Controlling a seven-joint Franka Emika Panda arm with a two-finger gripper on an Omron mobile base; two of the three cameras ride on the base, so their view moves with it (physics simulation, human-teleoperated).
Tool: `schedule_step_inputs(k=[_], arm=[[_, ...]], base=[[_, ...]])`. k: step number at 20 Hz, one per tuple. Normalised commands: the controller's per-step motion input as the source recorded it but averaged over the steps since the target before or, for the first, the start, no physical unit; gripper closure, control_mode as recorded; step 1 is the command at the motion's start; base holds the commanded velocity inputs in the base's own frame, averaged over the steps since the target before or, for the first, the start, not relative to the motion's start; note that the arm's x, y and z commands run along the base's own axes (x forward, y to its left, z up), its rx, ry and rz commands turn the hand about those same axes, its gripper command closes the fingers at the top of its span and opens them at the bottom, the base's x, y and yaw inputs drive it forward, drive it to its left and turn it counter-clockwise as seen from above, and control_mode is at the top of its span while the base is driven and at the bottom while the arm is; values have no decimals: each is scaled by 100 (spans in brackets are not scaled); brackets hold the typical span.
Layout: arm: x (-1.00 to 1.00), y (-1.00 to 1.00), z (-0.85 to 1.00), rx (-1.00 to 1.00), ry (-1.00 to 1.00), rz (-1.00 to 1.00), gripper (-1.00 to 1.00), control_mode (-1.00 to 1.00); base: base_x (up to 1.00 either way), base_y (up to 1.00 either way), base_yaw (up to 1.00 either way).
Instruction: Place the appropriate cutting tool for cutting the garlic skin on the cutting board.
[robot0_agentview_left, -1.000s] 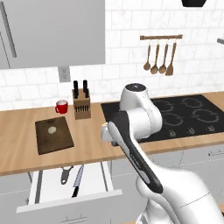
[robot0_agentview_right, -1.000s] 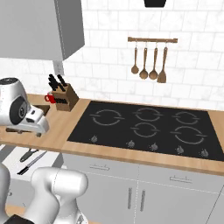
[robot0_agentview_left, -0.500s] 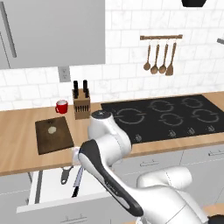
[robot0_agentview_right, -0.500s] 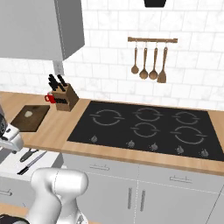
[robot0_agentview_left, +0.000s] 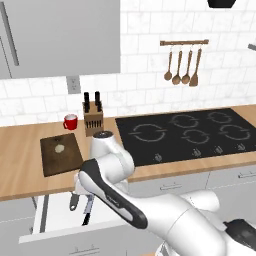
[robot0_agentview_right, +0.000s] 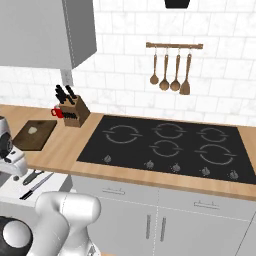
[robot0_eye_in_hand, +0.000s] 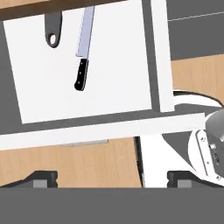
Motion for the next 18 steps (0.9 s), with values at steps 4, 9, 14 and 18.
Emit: schedule_step_inputs(k=[4,9,14,18], arm=[[34,5,-53,-8,1,5,-100,-100],[6,3,-50,-9,-6,9,-100,-100],[1,6,-45,-4,-8,8,-100,-100],[6,0,-36,0,-2,7,-100,-100]], base=[[0,0,0],[0,0,0],[0,0,0],[0,0,0]])
